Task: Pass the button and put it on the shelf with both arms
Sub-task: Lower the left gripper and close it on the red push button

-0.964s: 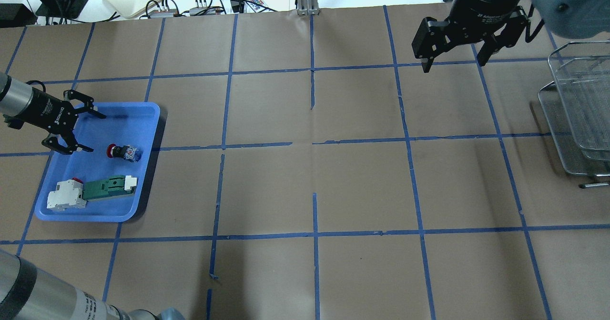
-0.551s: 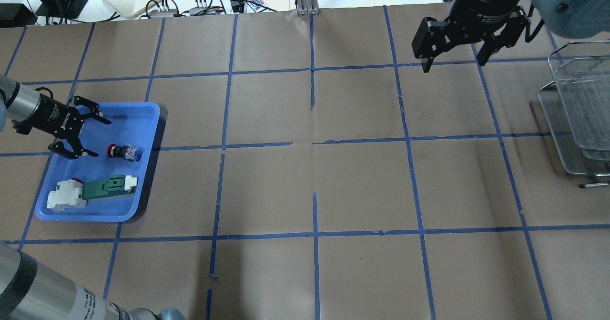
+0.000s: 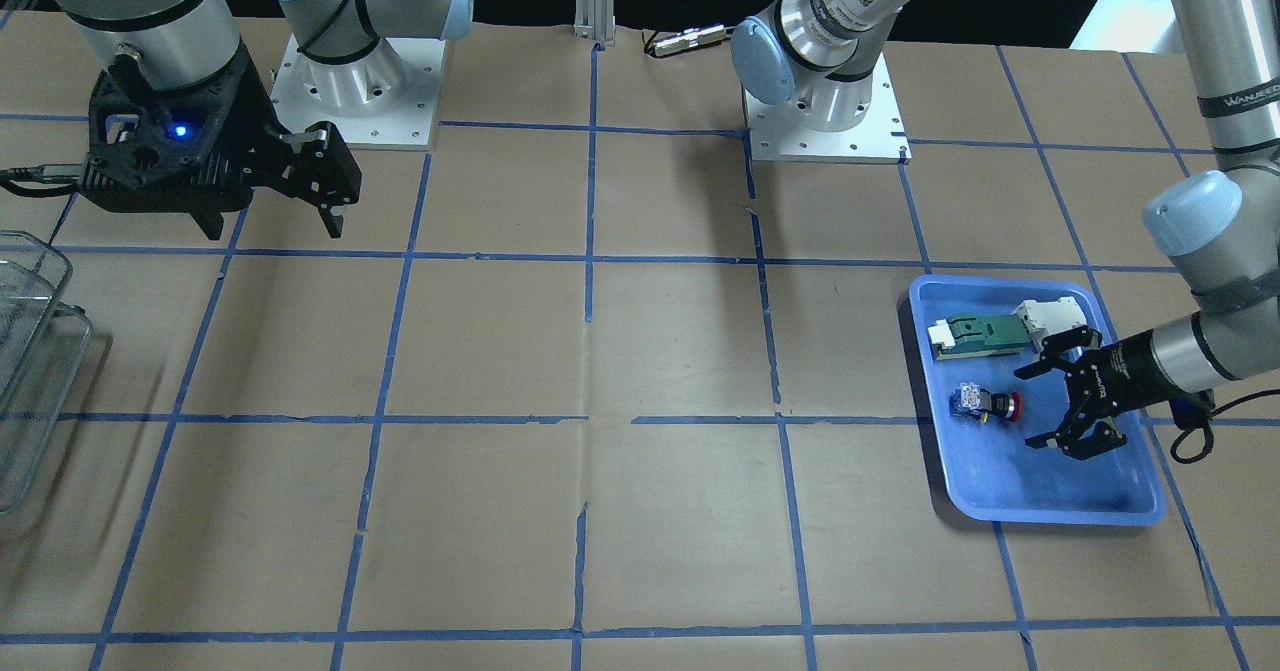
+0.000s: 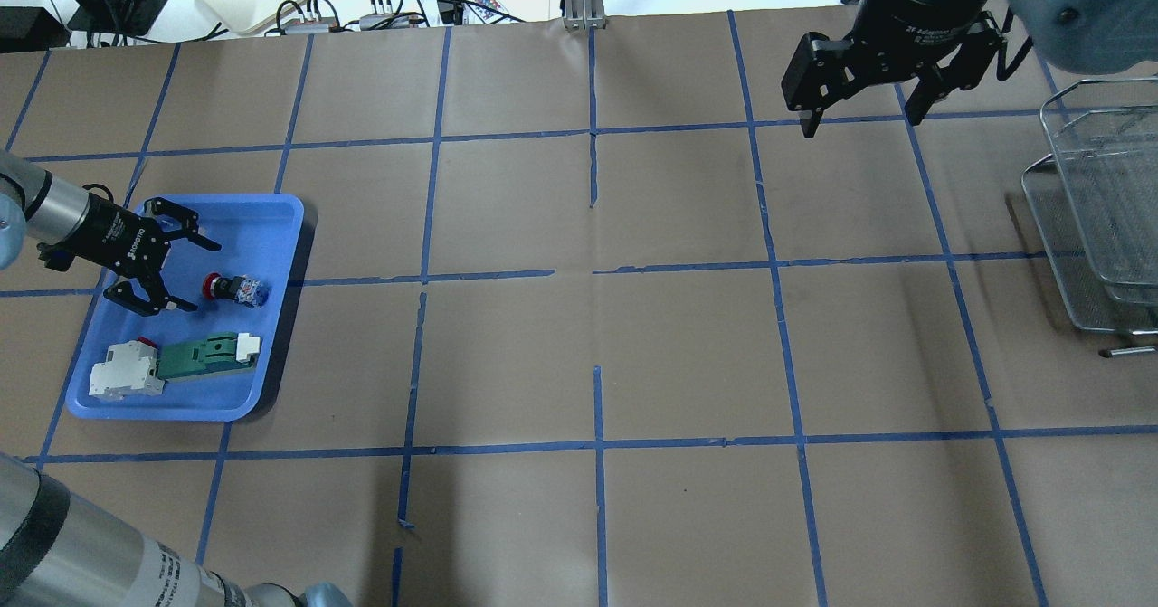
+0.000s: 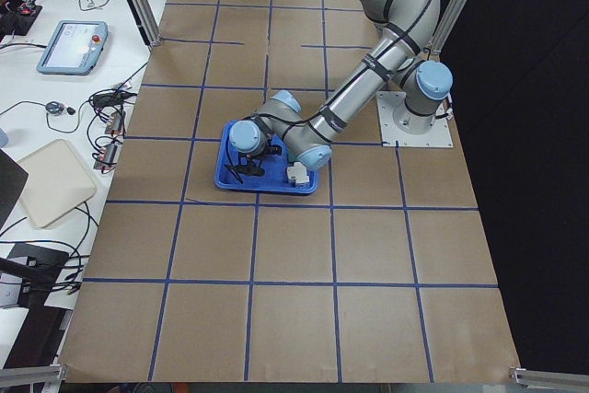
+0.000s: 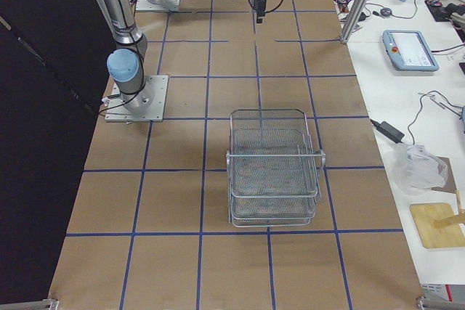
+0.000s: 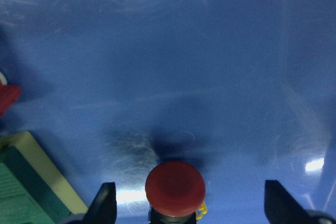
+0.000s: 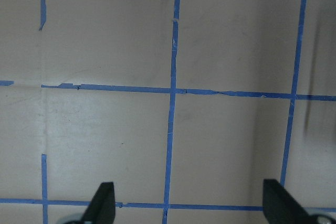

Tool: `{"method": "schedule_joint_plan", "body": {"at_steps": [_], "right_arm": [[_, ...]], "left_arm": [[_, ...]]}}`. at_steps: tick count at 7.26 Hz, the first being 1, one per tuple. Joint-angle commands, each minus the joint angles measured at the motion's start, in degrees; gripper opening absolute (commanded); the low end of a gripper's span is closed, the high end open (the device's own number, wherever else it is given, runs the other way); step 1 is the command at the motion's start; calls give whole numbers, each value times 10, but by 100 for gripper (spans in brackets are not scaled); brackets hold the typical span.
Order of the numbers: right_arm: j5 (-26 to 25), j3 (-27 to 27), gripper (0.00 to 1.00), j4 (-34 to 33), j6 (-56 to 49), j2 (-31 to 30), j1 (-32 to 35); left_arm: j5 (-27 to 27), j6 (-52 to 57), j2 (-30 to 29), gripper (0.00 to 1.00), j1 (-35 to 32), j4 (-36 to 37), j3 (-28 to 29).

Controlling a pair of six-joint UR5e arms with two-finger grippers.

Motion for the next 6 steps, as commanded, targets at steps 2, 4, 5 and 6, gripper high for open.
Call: {"method": "schedule_joint_plan", "body": {"at_steps": [2, 4, 5, 6], "right_arm": [[2, 1, 100, 0, 3, 0, 0], [1, 1, 100, -1, 3, 1, 0], [2, 1, 100, -4, 4, 1, 0], [-2, 1, 100, -2, 2, 1, -1]], "left_arm": [[0, -3, -5, 97, 0, 0, -2], [0, -2, -9, 94, 0, 0, -3], [0, -2, -10, 89, 0, -3, -4], [0, 2, -9, 62, 0, -3, -3]]}}
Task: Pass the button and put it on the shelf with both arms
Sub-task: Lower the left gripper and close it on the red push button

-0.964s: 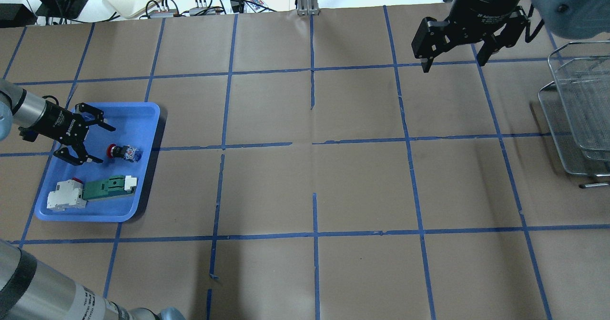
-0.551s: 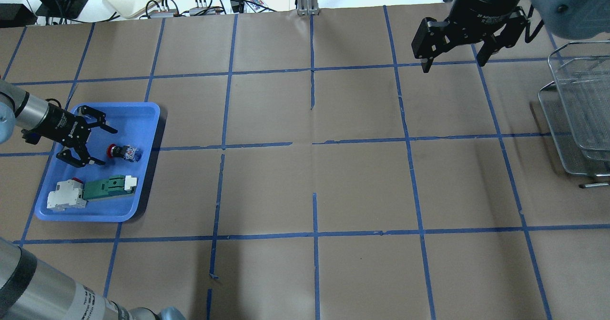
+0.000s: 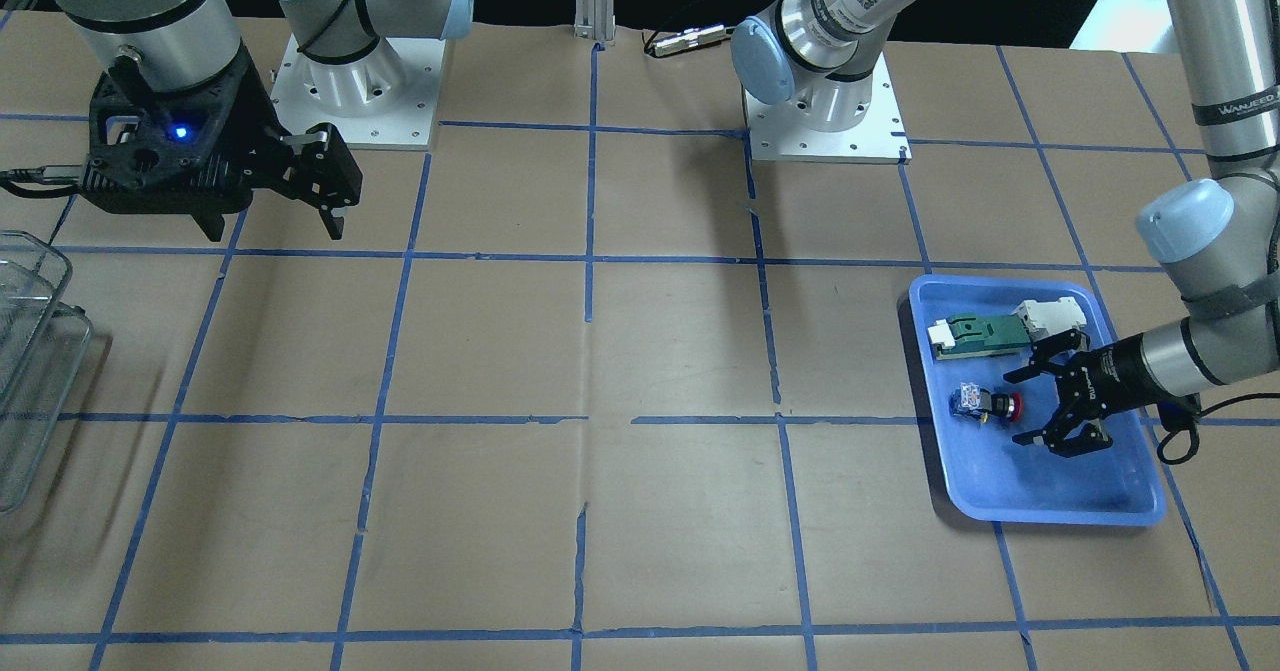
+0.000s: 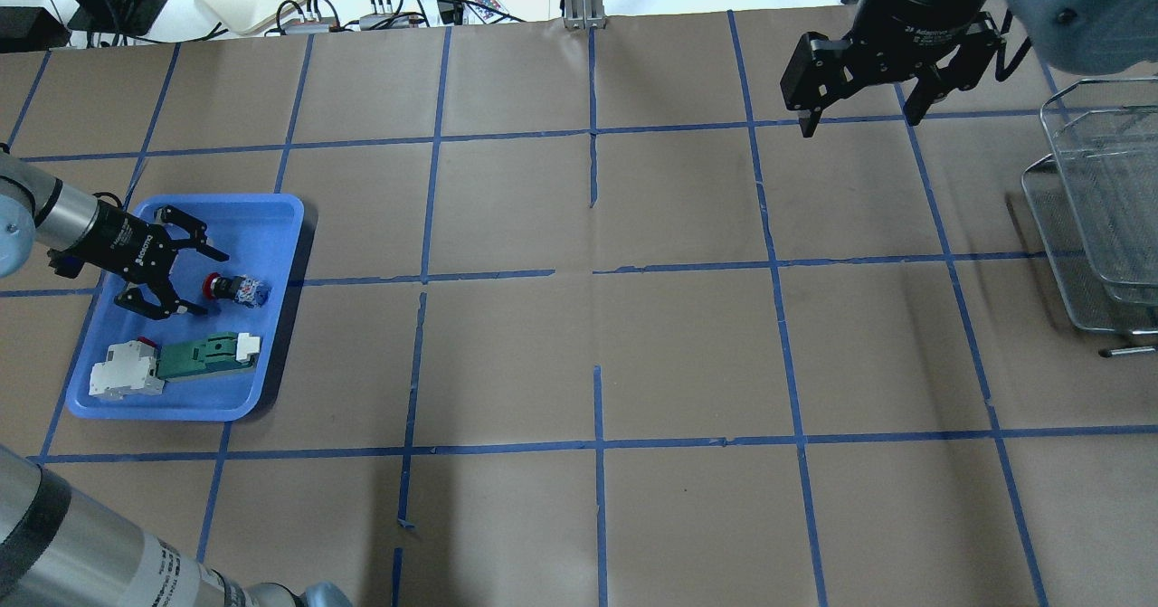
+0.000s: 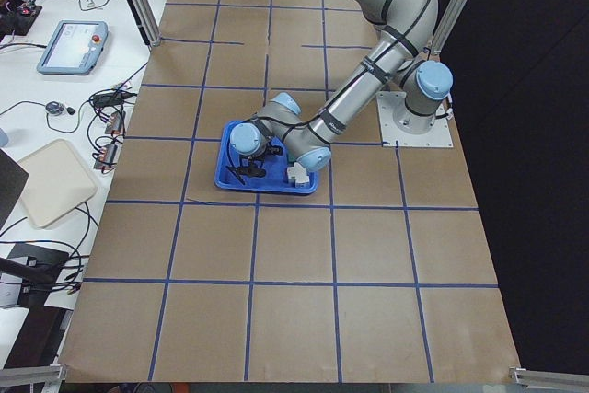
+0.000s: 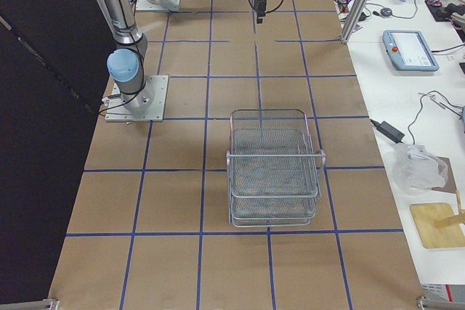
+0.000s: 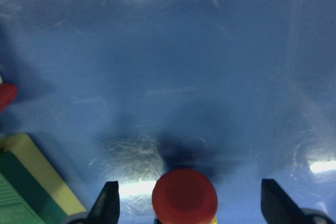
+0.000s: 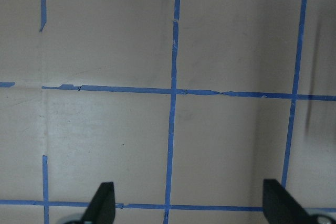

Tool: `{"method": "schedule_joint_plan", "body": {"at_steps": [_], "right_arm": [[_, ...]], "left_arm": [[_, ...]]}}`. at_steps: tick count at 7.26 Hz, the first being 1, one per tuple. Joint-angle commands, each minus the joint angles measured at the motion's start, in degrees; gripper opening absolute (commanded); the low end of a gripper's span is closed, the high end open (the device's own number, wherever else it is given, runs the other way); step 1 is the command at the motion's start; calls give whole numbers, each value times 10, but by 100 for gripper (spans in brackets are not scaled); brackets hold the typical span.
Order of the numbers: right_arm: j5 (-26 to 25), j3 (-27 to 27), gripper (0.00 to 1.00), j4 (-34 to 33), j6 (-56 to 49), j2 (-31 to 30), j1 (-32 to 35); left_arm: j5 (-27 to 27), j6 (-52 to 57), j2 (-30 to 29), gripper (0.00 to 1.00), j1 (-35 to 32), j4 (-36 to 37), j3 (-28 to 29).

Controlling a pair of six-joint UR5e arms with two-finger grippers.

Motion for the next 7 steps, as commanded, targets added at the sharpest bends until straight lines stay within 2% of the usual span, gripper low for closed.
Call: {"method": "schedule_joint_plan", "body": {"at_steps": [1, 2, 3, 7], "right_arm": [[0, 0, 100, -1, -1, 0, -1], [1, 0, 100, -1, -1, 0, -1], [-1, 0, 100, -1, -1, 0, -1], [-1, 1, 100, 0, 1, 0, 0]], "left_arm": [[1, 0, 1, 25, 0, -4, 1], [3, 0, 1, 6, 0, -4, 1], [3, 1, 1, 0, 0, -6, 1], [2, 2, 19, 0, 0, -53, 16]]}}
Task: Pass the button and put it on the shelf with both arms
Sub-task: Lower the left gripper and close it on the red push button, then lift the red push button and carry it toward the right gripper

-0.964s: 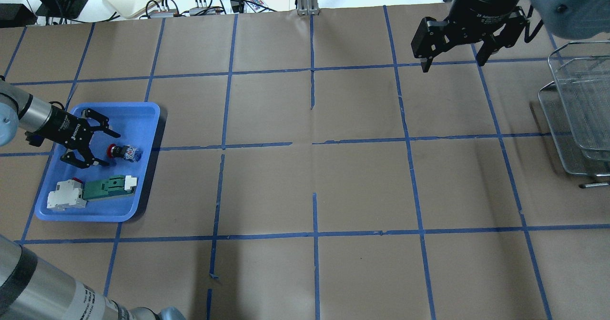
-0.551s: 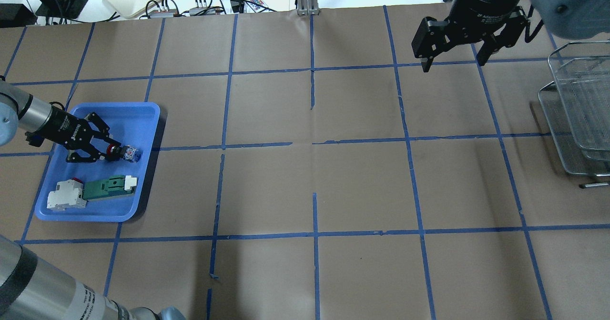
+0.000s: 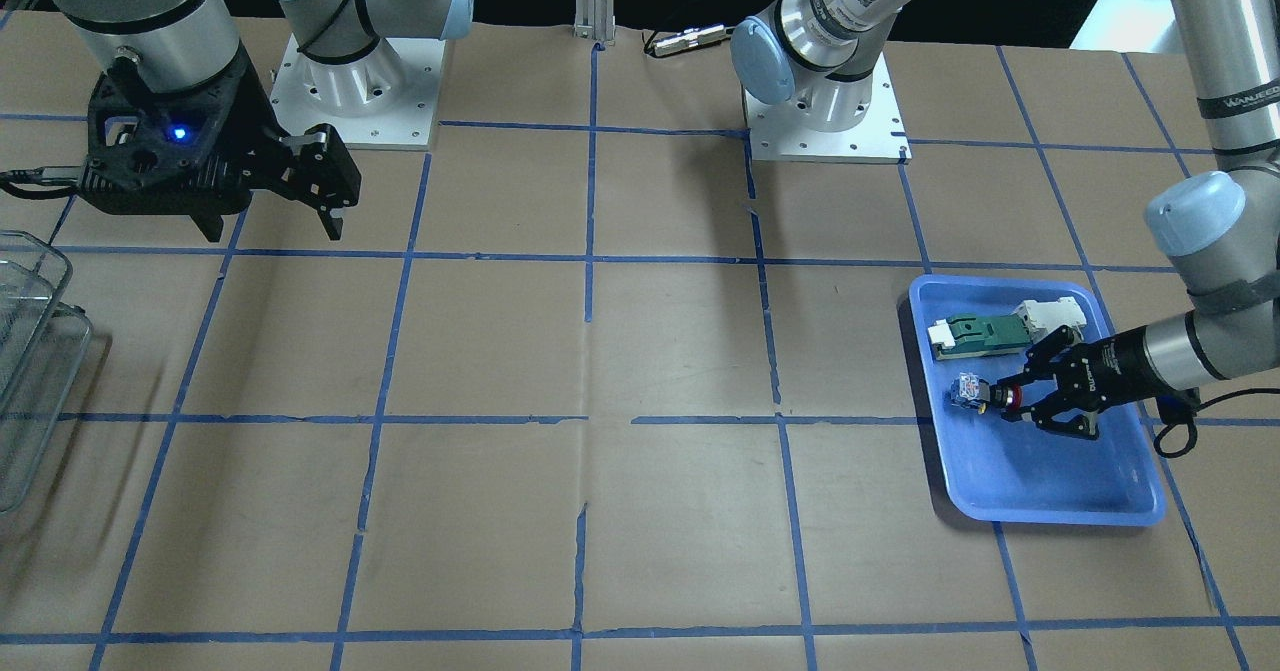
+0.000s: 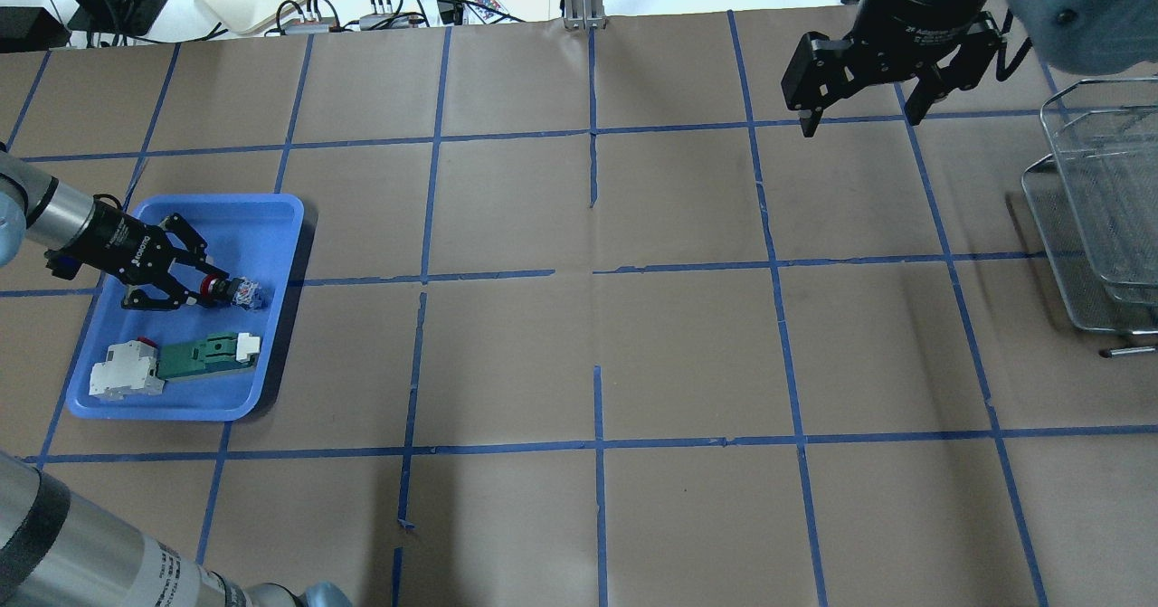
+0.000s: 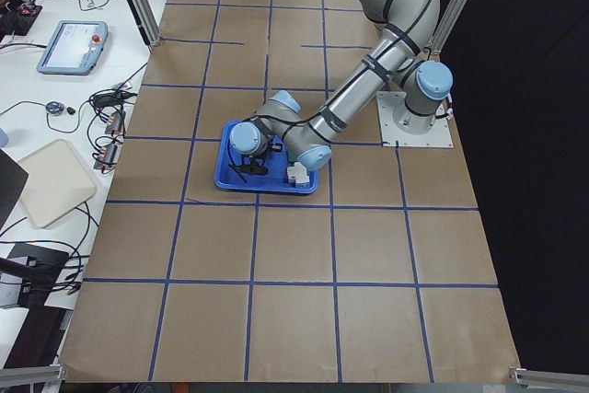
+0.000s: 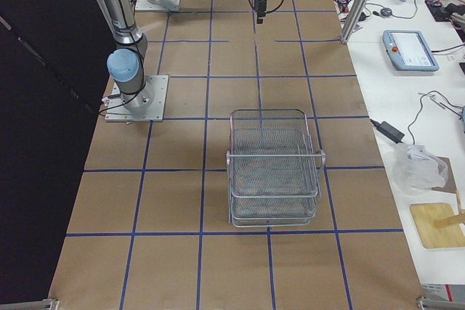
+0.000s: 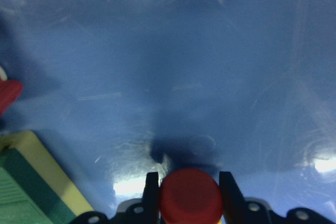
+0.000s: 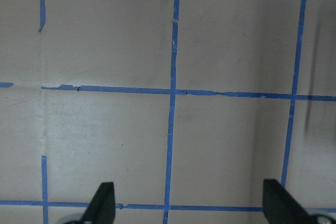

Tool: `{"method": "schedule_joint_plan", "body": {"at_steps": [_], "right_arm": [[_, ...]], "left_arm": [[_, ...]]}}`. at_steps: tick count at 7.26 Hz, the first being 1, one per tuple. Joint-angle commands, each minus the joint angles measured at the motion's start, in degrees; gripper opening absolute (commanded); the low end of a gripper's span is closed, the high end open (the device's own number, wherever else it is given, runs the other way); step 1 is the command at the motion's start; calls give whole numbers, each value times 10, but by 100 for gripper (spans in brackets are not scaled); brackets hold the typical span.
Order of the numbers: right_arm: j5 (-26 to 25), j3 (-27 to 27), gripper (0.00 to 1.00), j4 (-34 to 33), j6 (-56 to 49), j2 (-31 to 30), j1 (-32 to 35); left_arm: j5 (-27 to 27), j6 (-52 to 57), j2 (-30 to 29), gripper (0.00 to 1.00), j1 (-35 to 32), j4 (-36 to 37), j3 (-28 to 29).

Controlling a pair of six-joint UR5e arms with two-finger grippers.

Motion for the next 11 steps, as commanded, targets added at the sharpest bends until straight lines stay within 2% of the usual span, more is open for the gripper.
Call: {"method": "schedule_joint_plan", "body": {"at_steps": [1, 3, 5, 6, 7, 11], "right_arm": [[-1, 1, 100, 1, 0, 0, 0], [-1, 1, 100, 1, 1, 0, 0], [-1, 1, 100, 1, -2, 0, 0], [1, 1, 100, 1, -2, 0, 0], [-1, 1, 100, 1, -4, 0, 0], [-1, 0, 100, 2, -7, 0, 0]], "left_arm": [[0, -1, 20, 0, -3, -17, 12], [-18, -19, 59, 0, -24, -33, 31], [-34, -92, 107, 0, -102, -45, 29], [-46, -155, 129, 0, -145, -46, 23], [-93, -221, 148, 0, -186, -47, 19], [-104, -503, 188, 0, -381, -21, 25]]}}
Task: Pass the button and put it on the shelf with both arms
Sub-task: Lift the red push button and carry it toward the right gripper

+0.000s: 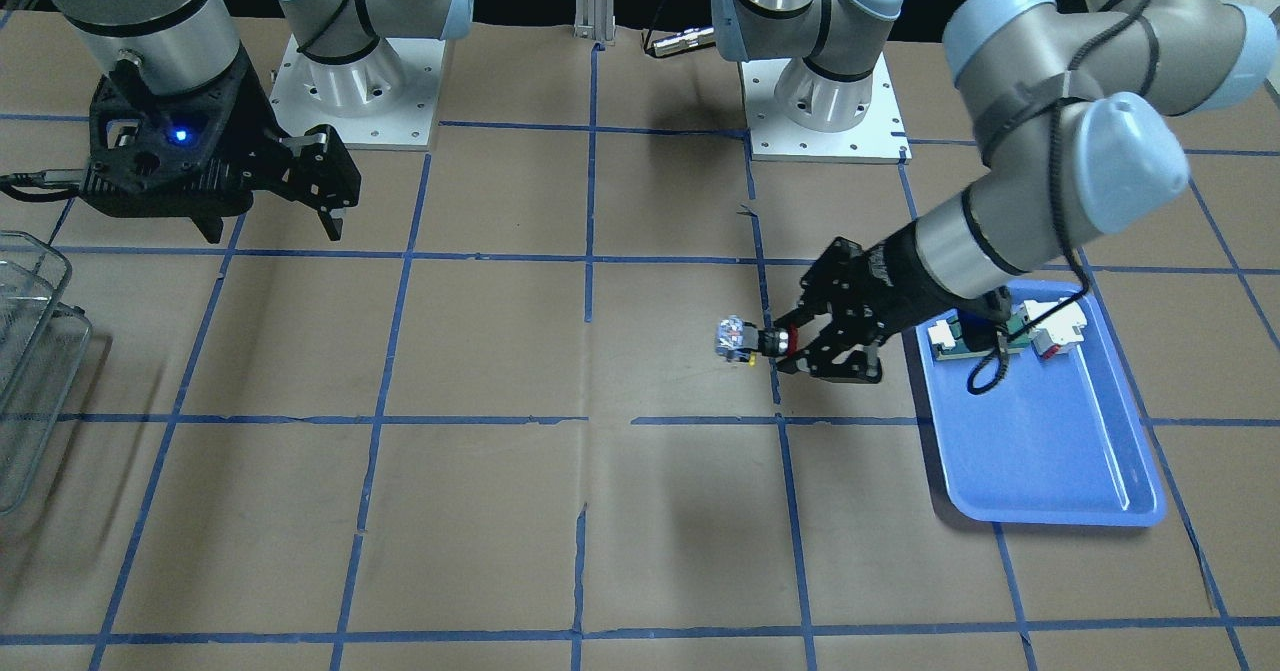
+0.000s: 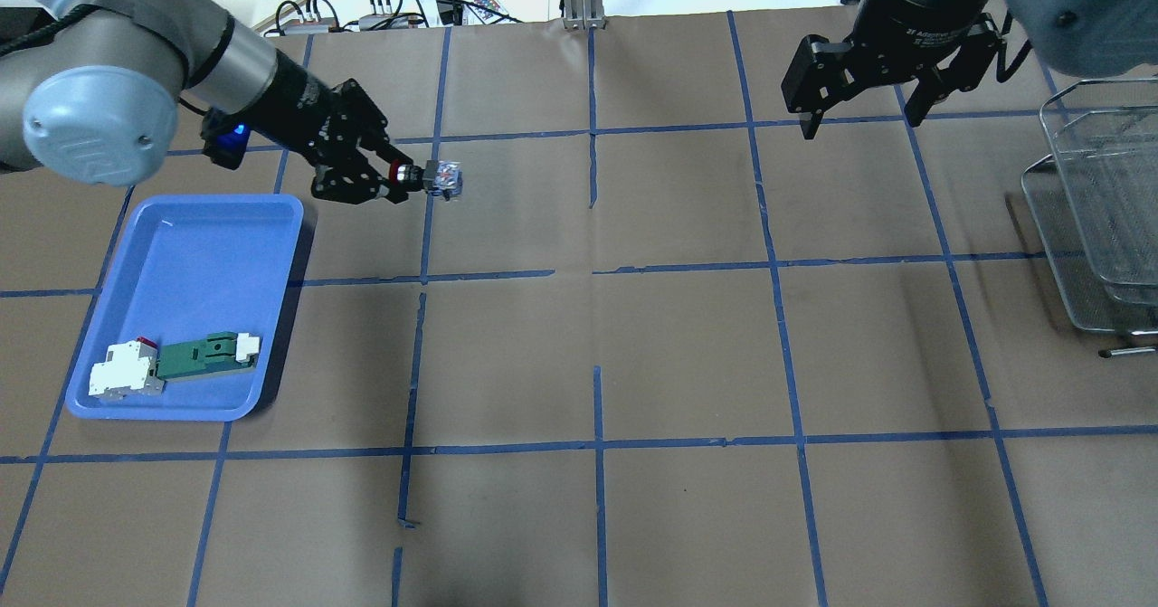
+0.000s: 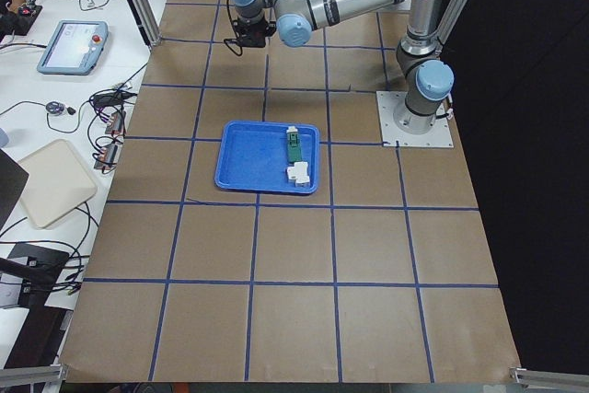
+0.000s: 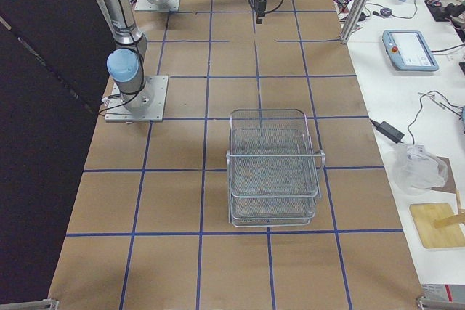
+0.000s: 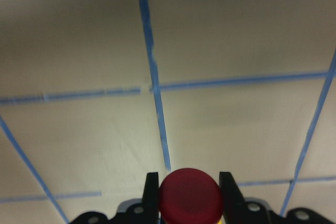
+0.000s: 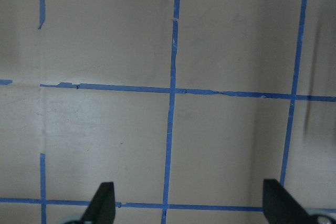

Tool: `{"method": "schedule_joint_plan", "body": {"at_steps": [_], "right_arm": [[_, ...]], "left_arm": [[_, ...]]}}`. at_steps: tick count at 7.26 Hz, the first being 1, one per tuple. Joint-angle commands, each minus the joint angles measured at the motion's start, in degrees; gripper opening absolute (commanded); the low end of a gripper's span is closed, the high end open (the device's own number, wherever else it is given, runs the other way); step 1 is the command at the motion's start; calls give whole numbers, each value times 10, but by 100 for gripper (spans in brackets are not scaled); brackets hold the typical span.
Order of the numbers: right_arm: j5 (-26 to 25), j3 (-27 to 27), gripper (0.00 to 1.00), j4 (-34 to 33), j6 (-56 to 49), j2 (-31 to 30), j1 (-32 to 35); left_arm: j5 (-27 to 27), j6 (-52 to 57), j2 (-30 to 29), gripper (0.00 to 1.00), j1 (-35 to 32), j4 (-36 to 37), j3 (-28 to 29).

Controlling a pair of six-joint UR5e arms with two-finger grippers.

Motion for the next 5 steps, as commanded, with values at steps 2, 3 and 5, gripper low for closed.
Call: {"method": "schedule_joint_plan", "body": {"at_steps": [2, 3, 5], "right_arm": [[0, -1, 100, 0, -47, -1, 0], [4, -1, 100, -1, -77, -1, -1], [22, 3, 100, 5, -122, 2, 5]], "left_arm": [[-44, -208, -3, 0, -119, 106, -3], [-45, -254, -10, 0, -146, 152, -5], [-44, -307, -10, 0, -188, 166, -4]]}}
